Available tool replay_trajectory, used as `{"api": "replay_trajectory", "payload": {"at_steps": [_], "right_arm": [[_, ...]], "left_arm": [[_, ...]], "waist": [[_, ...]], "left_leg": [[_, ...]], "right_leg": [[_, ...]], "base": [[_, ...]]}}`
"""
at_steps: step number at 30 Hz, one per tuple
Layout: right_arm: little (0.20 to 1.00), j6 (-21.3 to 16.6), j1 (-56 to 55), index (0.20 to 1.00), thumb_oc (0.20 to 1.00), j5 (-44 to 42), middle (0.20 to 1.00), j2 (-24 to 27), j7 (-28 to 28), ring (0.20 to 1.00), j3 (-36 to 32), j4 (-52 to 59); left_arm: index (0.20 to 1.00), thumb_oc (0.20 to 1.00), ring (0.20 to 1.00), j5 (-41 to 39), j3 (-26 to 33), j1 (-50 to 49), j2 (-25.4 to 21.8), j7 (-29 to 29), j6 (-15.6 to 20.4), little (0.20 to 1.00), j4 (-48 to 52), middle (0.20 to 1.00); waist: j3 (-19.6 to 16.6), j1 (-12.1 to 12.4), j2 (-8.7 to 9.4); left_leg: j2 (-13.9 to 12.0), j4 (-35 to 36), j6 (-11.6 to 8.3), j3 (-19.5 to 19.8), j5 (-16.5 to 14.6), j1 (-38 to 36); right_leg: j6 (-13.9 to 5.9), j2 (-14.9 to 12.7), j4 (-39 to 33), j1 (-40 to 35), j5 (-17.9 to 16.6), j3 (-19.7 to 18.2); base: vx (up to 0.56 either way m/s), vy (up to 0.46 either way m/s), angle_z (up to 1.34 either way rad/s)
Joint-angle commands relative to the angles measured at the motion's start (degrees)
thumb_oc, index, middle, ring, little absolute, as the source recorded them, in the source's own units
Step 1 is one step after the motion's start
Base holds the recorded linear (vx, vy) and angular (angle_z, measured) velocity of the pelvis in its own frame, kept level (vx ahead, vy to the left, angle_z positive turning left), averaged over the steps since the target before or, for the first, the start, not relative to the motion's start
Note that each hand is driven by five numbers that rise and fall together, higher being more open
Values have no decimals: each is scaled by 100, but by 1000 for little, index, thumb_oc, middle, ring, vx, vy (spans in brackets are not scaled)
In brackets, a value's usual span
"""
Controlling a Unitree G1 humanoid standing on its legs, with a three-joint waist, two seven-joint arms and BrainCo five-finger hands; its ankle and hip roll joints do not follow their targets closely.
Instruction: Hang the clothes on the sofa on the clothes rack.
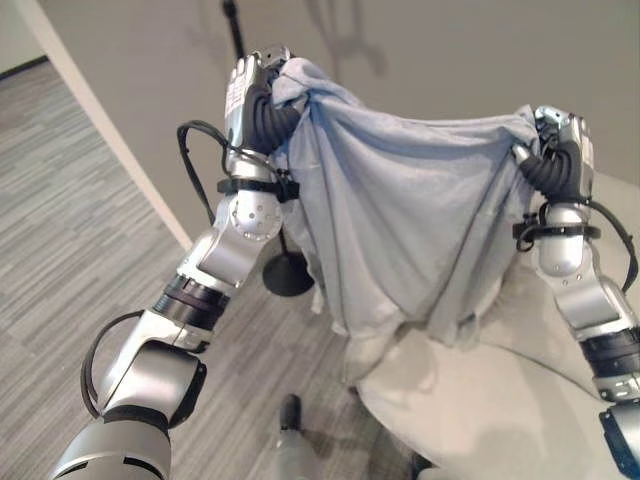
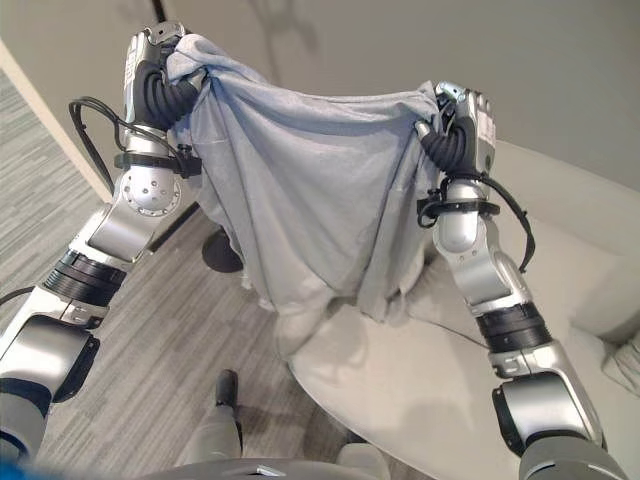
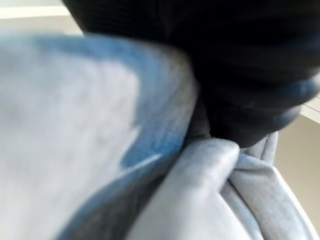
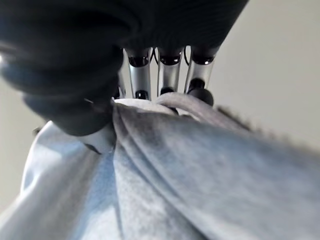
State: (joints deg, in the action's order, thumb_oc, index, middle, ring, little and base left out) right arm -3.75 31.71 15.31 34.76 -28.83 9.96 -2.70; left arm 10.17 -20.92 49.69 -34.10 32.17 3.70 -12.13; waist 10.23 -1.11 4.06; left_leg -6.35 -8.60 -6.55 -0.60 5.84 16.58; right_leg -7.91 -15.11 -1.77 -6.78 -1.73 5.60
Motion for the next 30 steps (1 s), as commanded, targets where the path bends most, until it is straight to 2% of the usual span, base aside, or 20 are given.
{"api": "replay_trajectory", "payload": {"at_steps": [1, 2, 3, 4, 7, 9, 10, 11, 12, 13, 14, 15, 16, 22, 30], "right_arm": [[200, -73, 265, 200, 200, 60, 200, 41, 9, 200, -8, -132], [200, -67, 268, 200, 200, 62, 200, 29, 12, 200, -4, -129], [200, -36, 374, 200, 200, 96, 200, -84, 16, 200, 66, -134], [200, -12, 430, 200, 200, 115, 200, -117, 39, 200, 86, -124], [200, -44, 428, 200, 200, 106, 200, -135, -15, 200, 78, -134], [200, -35, 464, 200, 200, 94, 200, -55, 28, 200, 37, -183], [200, -24, 549, 200, 200, 74, 200, -26, 88, 200, 95, -215], [200, -25, 557, 200, 200, 71, 200, -24, 88, 200, 102, -222], [200, -28, 575, 200, 200, 49, 200, -29, 107, 200, 113, -229], [200, -80, 611, 200, 200, -19, 200, -28, 106, 200, 166, -281], [200, -85, 619, 200, 200, -23, 200, -23, 104, 200, 175, -290], [200, -94, 499, 200, 200, 23, 200, 38, 22, 200, 140, -316], [200, -24, 412, 200, 200, 51, 200, 86, 92, 200, 11, -307], [200, -55, 308, 200, 200, 35, 200, 138, 132, 200, -32, -181], [200, -103, 101, 200, 200, -44, 200, 111, 239, 200, -41, -106]], "left_arm": [[200, 200, 200, 35, 215, 268, -227, 65, 217, 200, 41, 200], [200, 200, 200, 33, 218, 261, -240, 63, 213, 200, 48, 200], [200, 200, 200, 111, 199, 316, -369, 68, 182, 200, 38, 200], [200, 200, 200, 134, 233, 285, -424, 74, 165, 200, 78, 200], [200, 200, 200, 200, 259, 282, -444, 95, 167, 200, 135, 200], [200, 200, 200, 220, 271, 226, -381, 41, 177, 200, 187, 200], [200, 200, 200, 207, 300, 207, -353, 1, 154, 200, 183, 200], [200, 200, 200, 207, 306, 203, -353, -1, 151, 200, 185, 200], [200, 200, 200, 210, 330, 176, -343, -8, 132, 200, 191, 200], [200, 200, 200, 244, 352, 131, -286, -14, 98, 200, 183, 200], [200, 200, 200, 245, 361, 126, -283, -14, 97, 200, 185, 200], [200, 200, 200, 260, 439, -3, -219, -2, 80, 200, 220, 200], [200, 200, 200, 289, 435, -25, -121, -34, 62, 200, 246, 200], [200, 200, 200, 393, 429, -28, -8, -173, 99, 200, 266, 200], [200, 200, 200, 355, 496, -222, -27, -217, 77, 200, 338, 200]], "waist": [[-919, 313, -200], [-919, 318, -181], [-941, 377, -113], [-939, 407, -89], [-943, 400, -34], [-951, 419, 25], [-964, 468, 39], [-964, 467, 31], [-955, 466, 26], [-849, 416, 18], [-843, 408, 2], [-759, 366, -7], [-712, 245, -8], [-845, 123, -77], [-880, 72, -108]], "left_leg": [[-329, 1043, -311, -92, -49, -636], [-316, 1036, -304, -113, -62, -643], [-154, 1014, -176, -251, -167, -722], [-73, 990, -109, -314, -216, -756], [42, 952, -24, -370, -274, -733], [291, 983, 120, -325, -351, -787], [447, 999, 237, -353, -386, -891], [440, 1009, 235, -353, -398, -904], [499, 1031, 274, -369, -405, -971], [701, 1107, 347, -339, -447, -1168], [692, 1125, 344, -330, -455, -1191], [785, 1105, 375, -336, -537, -1284], [858, 1089, 392, -218, -537, -1339], [891, 1244, 390, -111, -586, -1716], [756, 958, 321, -4, -850, -1851]], "right_leg": [[-709, -144, 101, 186, 102, 18], [-709, -162, 104, 189, 109, 3], [-709, -365, 230, 339, -261, 92], [-709, -439, 293, 398, -355, 133], [-707, -425, 365, 399, -327, 108], [-523, 82, 478, 401, 45, -176], [-425, 485, 378, 518, 220, -92], [-421, 492, 387, 515, 235, -92], [-380, 664, 362, 596, 273, -55], [-284, 1173, 278, 954, 217, -13], [-281, 1184, 284, 941, 228, -4], [-215, 1307, 220, 891, 299, 50], [-162, 1425, 190, 904, 351, -183], [-159, 1479, -265, 575, 26, -236], [-166, 1461, -320, 327, 127, -114]], "base": [[170, 420, 3], [222, 562, -16], [105, 368, -13], [100, 368, -12], [84, 245, -7], [196, 334, 18], [166, 248, 17], [137, 183, 14], [100, 160, 2], [99, 162, -12], [120, 166, -9], [122, 96, 3], [168, 106, 20], [136, -38, 37], [72, -88, 5]]}}
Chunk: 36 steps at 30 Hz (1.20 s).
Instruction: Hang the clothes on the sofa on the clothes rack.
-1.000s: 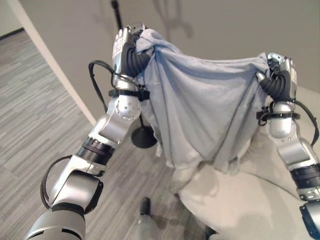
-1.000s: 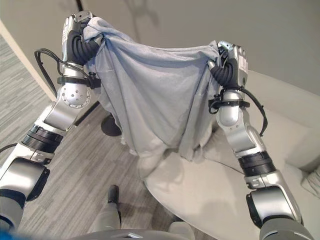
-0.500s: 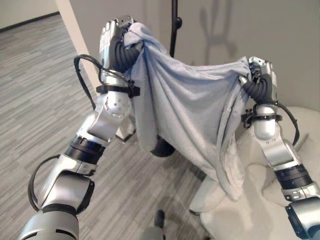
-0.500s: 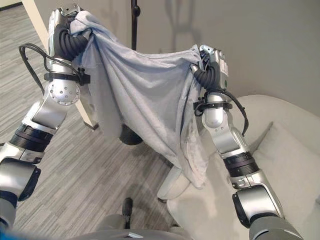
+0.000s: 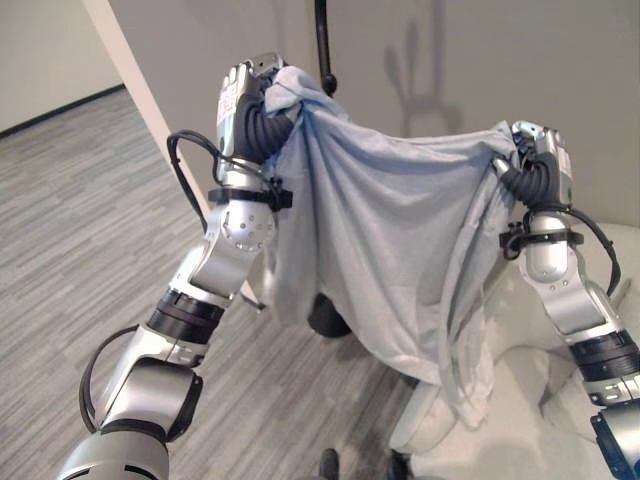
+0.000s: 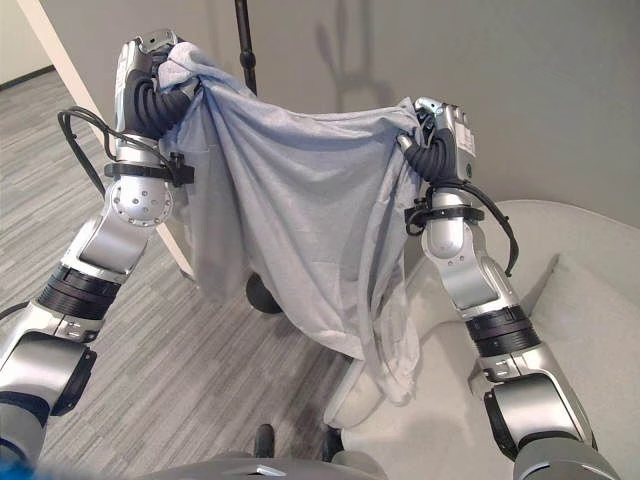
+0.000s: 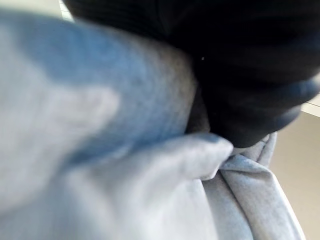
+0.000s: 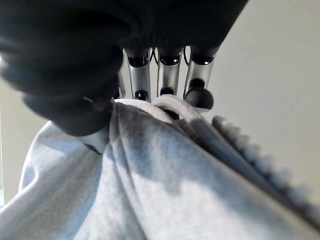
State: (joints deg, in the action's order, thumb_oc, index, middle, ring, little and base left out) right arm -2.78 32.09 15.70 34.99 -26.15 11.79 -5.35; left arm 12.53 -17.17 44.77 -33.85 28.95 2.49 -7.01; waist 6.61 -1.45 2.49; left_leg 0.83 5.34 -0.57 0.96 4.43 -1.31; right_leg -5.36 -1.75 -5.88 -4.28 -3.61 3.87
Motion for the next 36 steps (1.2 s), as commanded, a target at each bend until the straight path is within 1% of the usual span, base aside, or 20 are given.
{"api": "replay_trajectory", "payload": {"at_steps": [1, 4, 6, 8, 10, 11, 13, 14, 16, 18, 20, 21, 22, 23, 25, 26, 28, 33, 34, 36], "right_arm": [[200, -212, 61, 200, 200, -92, 200, 104, -18, 200, -216, 159], [200, -231, 74, 200, 200, -139, 200, 153, -34, 200, -209, 154], [200, -237, 98, 200, 200, -184, 200, 230, -62, 200, -235, 142], [200, -239, 196, 200, 200, -172, 200, 287, -91, 200, -177, 110], [200, -276, 387, 200, 200, -214, 200, 325, -118, 200, -49, 31], [200, -279, 404, 200, 200, -217, 200, 324, -122, 200, -41, 19], [200, -266, 470, 200, 200, -253, 200, 402, -169, 200, -23, -42], [200, -267, 470, 200, 200, -254, 200, 402, -169, 200, -23, -43], [200, -228, 395, 200, 200, -265, 200, 466, -210, 200, -123, -48], [200, -220, 360, 200, 200, -262, 200, 490, -230, 200, -166, -52], [200, -216, 323, 200, 200, -216, 200, 504, -230, 200, -206, -67], [200, -213, 310, 200, 200, -189, 200, 481, -227, 200, -228, -54], [200, -191, 267, 200, 200, -143, 200, 430, -217, 200, -271, -50], [200, -189, 261, 200, 200, -140, 200, 427, -216, 200, -277, -44], [200, -162, 171, 200, 200, -110, 200, 319, -223, 200, -366, -18], [200, -161, 165, 200, 200, -108, 200, 314, -223, 200, -373, -15], [200, -102, 108, 200, 200, -35, 200, 192, -168, 200, -398, 0], [200, -44, 104, 200, 200, -1, 200, -16, -124, 200, -376, 14], [200, -28, 130, 200, 200, 58, 200, -91, -84, 200, -356, 63], [200, -34, 153, 200, 200, 60, 200, -165, -92, 200, -307, 44]], "left_arm": [[200, 200, 200, 118, 131, 255, -64, 94, 195, 200, -155, 200], [200, 200, 200, 70, 168, 236, -48, 93, 207, 200, -126, 200], [200, 200, 200, 24, 186, 256, 0, 113, 247, 200, -105, 200], [200, 200, 200, -23, 132, 325, -18, 167, 257, 200, -147, 200], [200, 200, 200, -68, 68, 415, -84, 240, 259, 200, -225, 200], [200, 200, 200, -70, 68, 424, -88, 243, 261, 200, -232, 200], [200, 200, 200, -93, 40, 476, -142, 289, 266, 200, -284, 200], [200, 200, 200, -93, 39, 476, -142, 289, 267, 200, -285, 200], [200, 200, 200, -102, 41, 445, -117, 300, 257, 200, -318, 200], [200, 200, 200, -111, 24, 446, -96, 292, 252, 200, -340, 200], [200, 200, 200, -115, 16, 446, -61, 269, 257, 200, -360, 200], [200, 200, 200, -114, 6, 447, -53, 270, 263, 200, -366, 200], [200, 200, 200, -113, 6, 476, -63, 262, 262, 200, -327, 200], [200, 200, 200, -112, 4, 475, -65, 261, 260, 200, -322, 200], [200, 200, 200, -103, -42, 517, -79, 229, 291, 200, -284, 200], [200, 200, 200, -104, -50, 520, -81, 229, 292, 200, -286, 200], [200, 200, 200, -80, -95, 554, -123, 182, 287, 200, -312, 200], [200, 200, 200, -83, -78, 540, -193, 143, 271, 200, -264, 200], [200, 200, 200, -51, -34, 485, -217, 150, 253, 200, -231, 200], [200, 200, 200, -20, 6, 405, -247, 141, 254, 200, -163, 200]], "waist": [[-512, 110, 46], [-449, 101, 25], [-364, 63, -17], [-329, 43, -27], [-304, 68, 12], [-308, 66, 13], [-283, 73, 9], [-283, 74, 9], [-278, 44, -52], [-292, 43, -82], [-329, 61, -205], [-354, 75, -253], [-398, 65, -283], [-391, 71, -283], [-419, 103, -207], [-427, 109, -189], [-505, 120, -103], [-585, 196, -21], [-564, 217, -14], [-513, 242, -16]], "left_leg": [[24, -544, -285, -138, -759, -41], [-11, -939, -308, -74, -898, 77], [-140, -1164, -410, -99, -843, 287], [-252, -1065, -458, -124, -680, 451], [-433, -802, -560, 30, -426, 743], [-433, -775, -564, 28, -409, 742], [-671, -336, -697, 83, -272, 950], [-672, -323, -698, 82, -265, 944], [-877, -76, -800, -13, -209, 1153], [-913, -56, -813, -93, -196, 1229], [-1003, -34, -913, -118, -133, 1136], [-996, -34, -951, -75, -44, 1082], [-967, -34, -940, -72, 19, 992], [-964, -34, -928, -76, 72, 1012], [-835, -248, -821, -190, 78, 985], [-820, -279, -813, -198, 61, 1005], [-630, -489, -654, -322, -176, 986], [-358, -583, -435, -470, -401, 891], [-248, -578, -332, -483, -492, 790], [-197, -564, -280, -493, -510, 728]], "right_leg": [[-410, 131, 90, 55, 324, 74], [-370, 130, 90, -19, 360, 114], [-354, 92, 94, -86, 414, 209], [-380, 40, 107, -54, 398, 238], [-443, -43, 118, 24, 417, 181], [-442, -43, 121, 37, 418, 178], [-508, -121, 140, 31, 538, 110], [-507, -120, 142, 32, 539, 109], [-555, -195, 172, -66, 714, 93], [-554, -209, 189, -93, 766, 83], [-580, -218, 198, -117, 770, 59], [-607, -261, 205, -99, 762, 53], [-682, -416, 212, -37, 698, 24], [-688, -419, 221, -10, 665, 16], [-838, -715, 243, 7, 568, -21], [-847, -732, 238, 13, 567, -27], [-909, -1059, 347, 41, 453, -38], [-931, -1404, 674, 166, 296, 34], [-899, -1508, 947, 254, 177, 40], [-858, -1530, 1178, 347, -12, 60]], "base": [[15, -92, 1], [-7, -61, 1], [-39, 17, 12], [-48, 69, 14], [-30, 94, 4], [3, 93, -1], [47, 122, -3], [66, 146, -6], [104, 220, -9], [77, 179, 2], [74, 231, -17], [106, 414, -13], [54, 338, -5], [94, 456, -13], [92, 329, -12], [122, 236, 6], [167, 336, 14], [125, 313, 3], [127, 324, -9], [83, 203, -9]]}}
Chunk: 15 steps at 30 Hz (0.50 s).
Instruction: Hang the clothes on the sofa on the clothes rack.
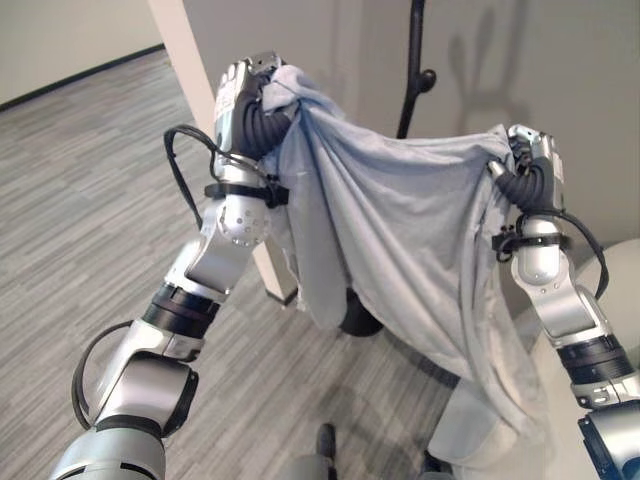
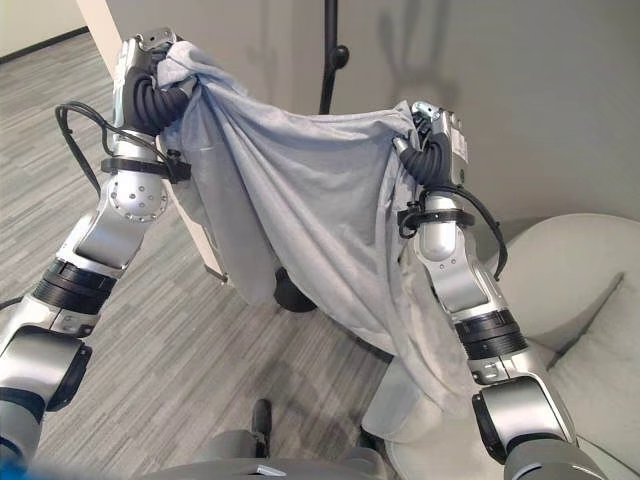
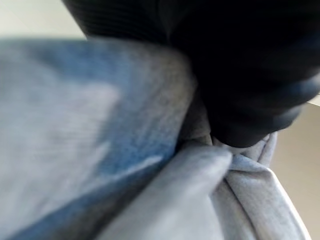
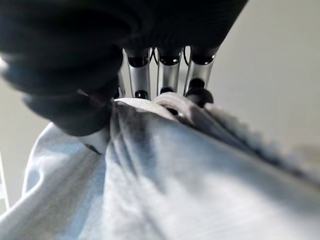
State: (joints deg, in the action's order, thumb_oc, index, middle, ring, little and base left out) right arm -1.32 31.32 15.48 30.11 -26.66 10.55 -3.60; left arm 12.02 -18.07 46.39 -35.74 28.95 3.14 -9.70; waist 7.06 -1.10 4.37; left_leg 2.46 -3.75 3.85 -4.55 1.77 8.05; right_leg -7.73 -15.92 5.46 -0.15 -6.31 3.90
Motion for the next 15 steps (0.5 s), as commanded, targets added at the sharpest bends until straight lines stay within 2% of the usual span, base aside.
{"api": "replay_trajectory", "payload": {"at_steps": [1, 2, 3, 4, 5, 7, 9, 15], "right_arm": [[200, -189, 208, 200, 200, 76, 200, 297, -30, 200, -186, -128], [200, -213, 137, 200, 200, 73, 200, 337, -14, 200, -249, -134], [200, -232, 163, 200, 200, 62, 200, 366, -22, 200, -227, -146], [200, -239, 63, 200, 200, 143, 200, 434, -146, 200, -231, -228], [200, -238, 22, 200, 200, 155, 200, 494, -72, 200, -249, -212], [200, -239, 15, 200, 200, 105, 200, 505, -35, 200, -310, -179], [200, -230, -91, 200, 200, 87, 200, 486, -12, 200, -369, -118], [200, -211, -226, 200, 200, 60, 200, 444, 39, 200, -343, -149]], "left_arm": [[200, 200, 200, 46, 110, 204, -45, 128, 185, 200, 135, 200], [200, 200, 200, 128, 131, 95, 36, 68, 189, 200, 186, 200], [200, 200, 200, 142, 138, 93, 36, 56, 174, 200, 188, 200], [200, 200, 200, 123, 177, -48, 110, 61, 147, 200, 173, 200], [200, 200, 200, 189, 81, 46, 187, 111, 107, 200, 146, 200], [200, 200, 200, 257, 108, 82, 222, -12, 154, 200, 177, 200], [200, 200, 200, 225, 187, -8, 277, -42, 190, 200, 283, 200], [200, 200, 200, 162, 185, -127, 346, -83, 164, 200, 301, 200]], "waist": [[-563, 190, -208], [-579, 158, -209], [-571, 172, -231], [-509, 195, -199], [-431, 11, -234], [-481, 15, -210], [-578, 11, -222], [-727, 4, -270]], "left_leg": [[-346, 383, -711, 84, -249, -252], [-247, 539, -651, 119, -245, -415], [-240, 612, -642, 100, -240, -497], [-194, 630, -619, -20, -313, -553], [-140, 555, -619, 129, -284, -530], [-118, 690, -631, 153, -283, -791], [-120, 818, -651, 205, -245, -921], [-178, 875, -650, 241, -338, -1128]], "right_leg": [[-569, -17, 119, -47, 273, -5], [-499, 481, -58, 130, 503, -184], [-465, 628, -147, 223, 523, -148], [-433, 750, -286, 328, 563, 79], [-449, 937, -444, 262, 675, -185], [-458, 1045, -712, 173, 510, -359], [-465, 1054, -941, 23, 369, -313], [-472, 1017, -1046, -282, 471, -159]], "base": [[172, 194, -14], [189, 165, -15], [188, 144, 2], [64, 76, 0], [82, 50, 25], [154, -18, 76], [146, -54, 35], [62, -12, 8]]}}
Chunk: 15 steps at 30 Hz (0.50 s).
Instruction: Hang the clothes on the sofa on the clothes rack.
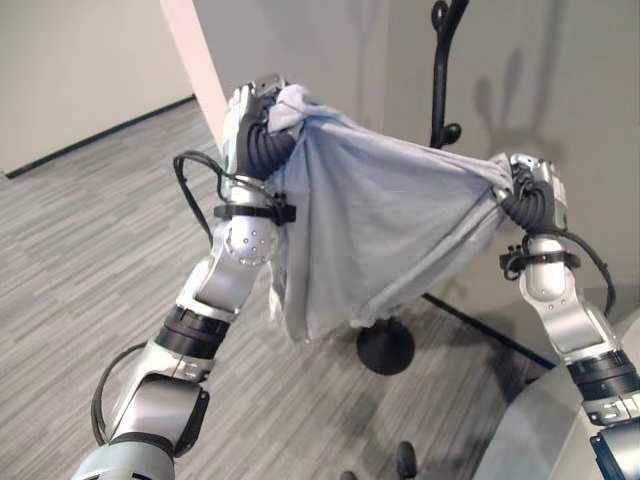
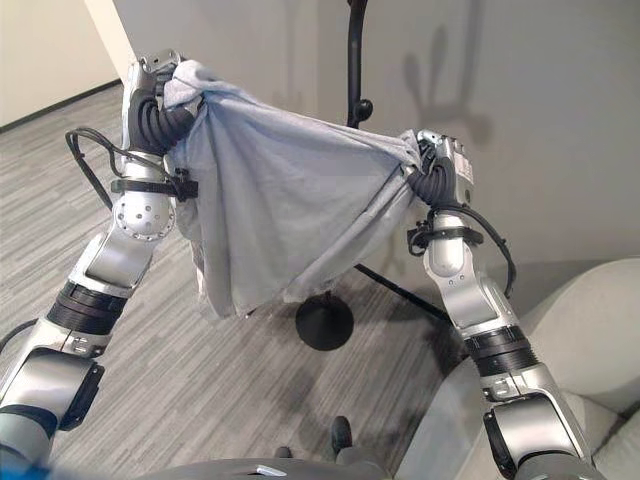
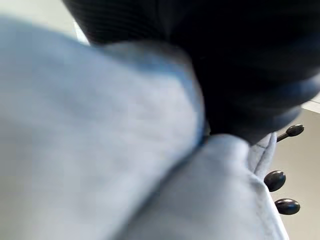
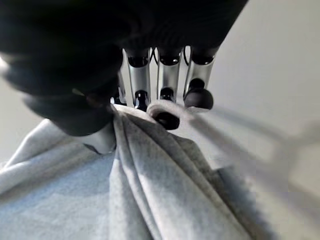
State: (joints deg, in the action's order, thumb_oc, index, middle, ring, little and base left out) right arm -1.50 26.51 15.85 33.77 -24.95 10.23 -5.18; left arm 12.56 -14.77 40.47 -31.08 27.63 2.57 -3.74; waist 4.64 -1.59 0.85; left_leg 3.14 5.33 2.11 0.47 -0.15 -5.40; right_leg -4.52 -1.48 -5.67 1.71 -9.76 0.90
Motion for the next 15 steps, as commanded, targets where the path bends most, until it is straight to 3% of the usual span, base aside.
{"api": "replay_trajectory", "payload": {"at_steps": [1, 15], "right_arm": [[200, -198, 240, 200, 200, 33, 200, 72, -129, 200, -310, 6], [200, -184, 390, 200, 200, -9, 200, 60, -91, 200, -260, -43]], "left_arm": [[200, 200, 200, 112, -151, 458, -114, 43, 219, 200, -297, 200], [200, 200, 200, 130, -261, 553, -242, -5, 206, 200, -348, 200]], "waist": [[-497, 55, 80], [-497, 71, 108]], "left_leg": [[-251, -33, -475, -252, -151, 213], [-174, -109, -371, -282, -147, 381]], "right_leg": [[-796, -428, 67, -481, 825, 149], [-948, -626, 122, -258, 662, 54]], "base": [[0, 0, 0], [-34, 56, -2]]}}
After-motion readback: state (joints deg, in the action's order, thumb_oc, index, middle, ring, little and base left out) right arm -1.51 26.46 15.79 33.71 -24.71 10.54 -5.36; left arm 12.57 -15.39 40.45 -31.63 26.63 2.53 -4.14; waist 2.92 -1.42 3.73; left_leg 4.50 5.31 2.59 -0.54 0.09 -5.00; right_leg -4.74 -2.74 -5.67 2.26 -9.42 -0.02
